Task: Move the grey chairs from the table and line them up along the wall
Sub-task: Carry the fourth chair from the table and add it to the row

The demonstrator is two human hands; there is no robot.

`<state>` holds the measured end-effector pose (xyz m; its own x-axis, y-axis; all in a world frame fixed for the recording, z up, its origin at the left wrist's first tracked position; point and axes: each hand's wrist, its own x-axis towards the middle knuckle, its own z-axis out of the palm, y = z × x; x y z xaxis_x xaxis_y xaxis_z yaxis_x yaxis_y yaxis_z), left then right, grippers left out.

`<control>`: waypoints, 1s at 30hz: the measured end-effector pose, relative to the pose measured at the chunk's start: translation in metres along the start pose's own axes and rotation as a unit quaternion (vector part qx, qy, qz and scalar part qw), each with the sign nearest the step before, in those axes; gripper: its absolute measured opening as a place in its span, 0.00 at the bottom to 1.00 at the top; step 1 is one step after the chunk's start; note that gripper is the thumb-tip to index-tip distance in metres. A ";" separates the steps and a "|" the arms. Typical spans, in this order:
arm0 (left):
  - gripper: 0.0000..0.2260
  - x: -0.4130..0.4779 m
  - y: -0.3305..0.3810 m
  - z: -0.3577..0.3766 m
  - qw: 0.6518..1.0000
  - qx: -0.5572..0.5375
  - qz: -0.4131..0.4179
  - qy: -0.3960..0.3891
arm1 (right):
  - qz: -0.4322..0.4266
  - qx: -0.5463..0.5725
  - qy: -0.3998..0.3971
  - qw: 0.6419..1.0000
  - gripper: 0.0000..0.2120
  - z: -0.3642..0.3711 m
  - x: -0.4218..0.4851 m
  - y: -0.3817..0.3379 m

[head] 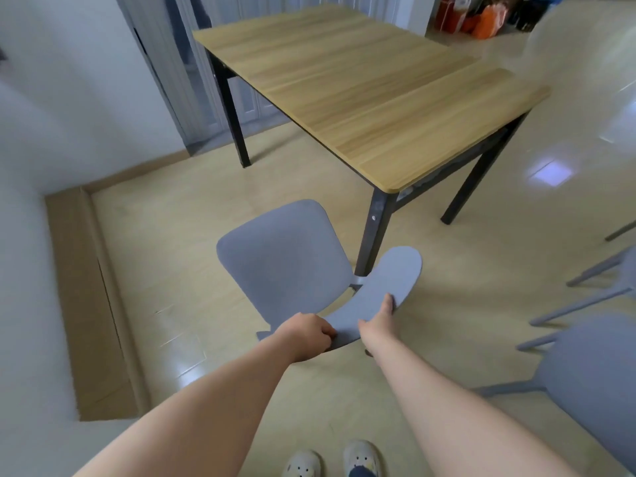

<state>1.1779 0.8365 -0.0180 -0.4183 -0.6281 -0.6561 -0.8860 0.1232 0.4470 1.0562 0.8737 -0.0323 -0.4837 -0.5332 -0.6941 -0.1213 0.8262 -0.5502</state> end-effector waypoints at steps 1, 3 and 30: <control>0.16 -0.001 -0.003 0.002 1.000 0.009 0.007 -0.007 | 0.035 0.093 0.001 0.995 0.35 0.005 -0.003 0.001; 0.17 -0.001 -0.008 0.007 0.999 0.012 0.013 -0.028 | 0.068 0.220 0.036 0.972 0.37 0.010 -0.004 0.008; 0.13 -0.074 0.146 0.186 0.984 0.085 0.101 -0.119 | 0.116 0.164 0.241 0.949 0.14 -0.145 -0.096 0.278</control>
<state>1.0421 1.0443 -0.0170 -0.6064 -0.3829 -0.6970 -0.7922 0.3671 0.4875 0.9429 1.1809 -0.0510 -0.8149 -0.1329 -0.5642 0.2750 0.7681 -0.5782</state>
